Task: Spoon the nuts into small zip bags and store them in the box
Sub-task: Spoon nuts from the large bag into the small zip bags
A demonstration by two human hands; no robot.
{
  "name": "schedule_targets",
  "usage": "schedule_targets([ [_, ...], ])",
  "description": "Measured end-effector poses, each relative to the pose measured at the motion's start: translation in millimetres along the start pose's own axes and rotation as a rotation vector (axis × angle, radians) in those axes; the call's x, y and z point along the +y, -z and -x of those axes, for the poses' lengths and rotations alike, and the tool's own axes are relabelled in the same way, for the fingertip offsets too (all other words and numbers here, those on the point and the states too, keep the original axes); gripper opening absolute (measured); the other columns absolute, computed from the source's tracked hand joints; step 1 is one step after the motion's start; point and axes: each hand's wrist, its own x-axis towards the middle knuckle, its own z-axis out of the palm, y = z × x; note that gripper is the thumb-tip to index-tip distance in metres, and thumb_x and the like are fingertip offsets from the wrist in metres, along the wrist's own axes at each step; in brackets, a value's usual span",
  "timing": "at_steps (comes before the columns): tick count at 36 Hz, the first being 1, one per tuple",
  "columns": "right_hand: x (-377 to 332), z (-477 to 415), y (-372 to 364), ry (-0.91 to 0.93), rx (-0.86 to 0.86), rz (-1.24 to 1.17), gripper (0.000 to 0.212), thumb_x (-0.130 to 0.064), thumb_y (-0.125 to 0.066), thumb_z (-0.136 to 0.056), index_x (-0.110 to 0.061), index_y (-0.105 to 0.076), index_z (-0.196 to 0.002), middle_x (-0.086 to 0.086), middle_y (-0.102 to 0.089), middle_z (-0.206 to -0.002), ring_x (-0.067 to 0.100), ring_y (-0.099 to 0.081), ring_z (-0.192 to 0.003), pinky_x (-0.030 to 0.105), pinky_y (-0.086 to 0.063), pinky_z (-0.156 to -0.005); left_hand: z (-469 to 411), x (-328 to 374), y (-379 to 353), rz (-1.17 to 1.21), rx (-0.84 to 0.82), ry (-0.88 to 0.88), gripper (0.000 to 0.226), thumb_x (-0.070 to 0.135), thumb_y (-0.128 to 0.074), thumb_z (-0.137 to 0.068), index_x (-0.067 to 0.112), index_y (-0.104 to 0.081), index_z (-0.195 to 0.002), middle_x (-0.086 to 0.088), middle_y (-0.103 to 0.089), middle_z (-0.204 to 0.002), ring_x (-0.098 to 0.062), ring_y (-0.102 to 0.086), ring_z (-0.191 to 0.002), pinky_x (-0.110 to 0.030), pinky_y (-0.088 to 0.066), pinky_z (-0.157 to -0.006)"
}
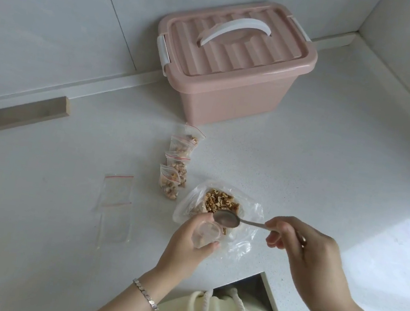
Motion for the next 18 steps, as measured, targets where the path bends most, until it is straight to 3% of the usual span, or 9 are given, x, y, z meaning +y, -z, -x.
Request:
schedule_targets([
  [3,7,-1,1,-0.074,0.105,-0.051,0.026,-0.052,-0.037,-0.085,-0.038,-0.059,-0.079,-0.009,-0.065,-0.076,0.003,-0.063,-0.066,0.007,-0.045,-0.061,3,-5,4,0.041,0.032,0.008,0.046,0.017,-0.073,-0.077,0.041,-0.05,-0.109,0.027,-0.053,-0.12,0.018,-0.041,-0.114,0.004,-0.027,-0.089],
  [6,24,1,-7,-0.158,0.153,-0.044,0.03,-0.053,-0.033,-0.084,-0.037,-0.058,-0.083,-0.008,-0.065,-0.066,0.002,-0.063,-0.072,0.005,-0.045,-0.065,5,-8,7,0.072,0.058,0.032,0.049,0.016,-0.073,-0.077,0.043,-0.048,-0.109,0.033,-0.052,-0.117,0.02,-0.04,-0.115,0.002,-0.028,-0.092],
  [13,50,14,-35,-0.163,0.143,0.042,0.036,-0.035,-0.046,-0.092,-0.007,-0.067,-0.097,-0.005,-0.064,-0.08,0.008,-0.061,-0.074,0.002,-0.041,-0.073,6,-11,9,0.066,0.047,0.045,0.05,0.018,-0.07,-0.08,0.041,-0.045,-0.116,0.029,-0.048,-0.125,0.018,-0.037,-0.118,0.005,-0.024,-0.09],
  [18,60,19,-48,-0.363,0.102,-0.092,0.019,-0.026,-0.044,-0.093,-0.032,-0.06,-0.087,-0.011,-0.067,-0.078,0.002,-0.064,-0.077,0.009,-0.048,-0.072,7,-11,8,0.044,-0.011,0.039,0.053,0.019,-0.067,-0.083,0.045,-0.038,-0.119,0.029,-0.041,-0.13,0.018,-0.031,-0.123,0.008,-0.02,-0.089],
])
